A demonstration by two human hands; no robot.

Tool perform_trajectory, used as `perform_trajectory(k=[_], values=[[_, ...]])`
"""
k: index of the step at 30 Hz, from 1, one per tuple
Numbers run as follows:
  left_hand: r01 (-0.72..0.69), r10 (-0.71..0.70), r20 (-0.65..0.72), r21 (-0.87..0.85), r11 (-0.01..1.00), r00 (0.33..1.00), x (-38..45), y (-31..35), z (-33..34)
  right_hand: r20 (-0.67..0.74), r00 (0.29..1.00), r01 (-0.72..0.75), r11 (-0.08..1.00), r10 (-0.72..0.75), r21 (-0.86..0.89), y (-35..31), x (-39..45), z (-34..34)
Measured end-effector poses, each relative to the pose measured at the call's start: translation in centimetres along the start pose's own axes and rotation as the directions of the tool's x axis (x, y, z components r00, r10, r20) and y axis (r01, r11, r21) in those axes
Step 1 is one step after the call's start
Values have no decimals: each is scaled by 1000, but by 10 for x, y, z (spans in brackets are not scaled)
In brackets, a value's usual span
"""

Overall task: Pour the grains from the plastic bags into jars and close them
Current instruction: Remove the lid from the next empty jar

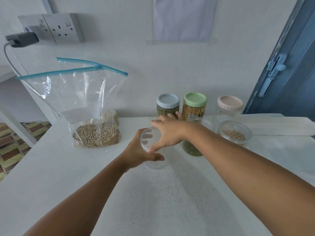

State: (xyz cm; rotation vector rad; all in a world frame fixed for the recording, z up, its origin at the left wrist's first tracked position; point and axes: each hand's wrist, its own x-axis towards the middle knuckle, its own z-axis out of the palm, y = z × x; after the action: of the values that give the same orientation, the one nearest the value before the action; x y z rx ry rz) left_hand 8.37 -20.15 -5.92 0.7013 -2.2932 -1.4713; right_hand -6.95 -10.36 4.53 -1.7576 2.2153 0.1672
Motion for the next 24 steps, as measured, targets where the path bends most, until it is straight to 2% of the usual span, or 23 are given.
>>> perform_trajectory(k=[4,12,14,16,19,24], values=[[5,-5,8,2,1000,1000,0,-2,-1,-91,995,-54,995,46,-87,-9,0,9],[-16,16,8,-8,1000,1000,4,-5,1,-2,990,141,989,-142,-44,-8,1,-12],[-5,5,16,-6,1000,1000,5,-8,-1,-34,980,194,981,-194,-28,-8,-2,-23],[14,-14,28,-1,1000,1000,6,-12,-2,-122,972,204,979,-202,2,-5,-8,-31],[16,-16,-1,21,1000,1000,6,-14,-5,-260,956,192,959,-135,207,5,-24,-19],[26,-25,-66,15,1000,998,1,-19,-18,-437,899,276,756,15,593,16,-42,29]])
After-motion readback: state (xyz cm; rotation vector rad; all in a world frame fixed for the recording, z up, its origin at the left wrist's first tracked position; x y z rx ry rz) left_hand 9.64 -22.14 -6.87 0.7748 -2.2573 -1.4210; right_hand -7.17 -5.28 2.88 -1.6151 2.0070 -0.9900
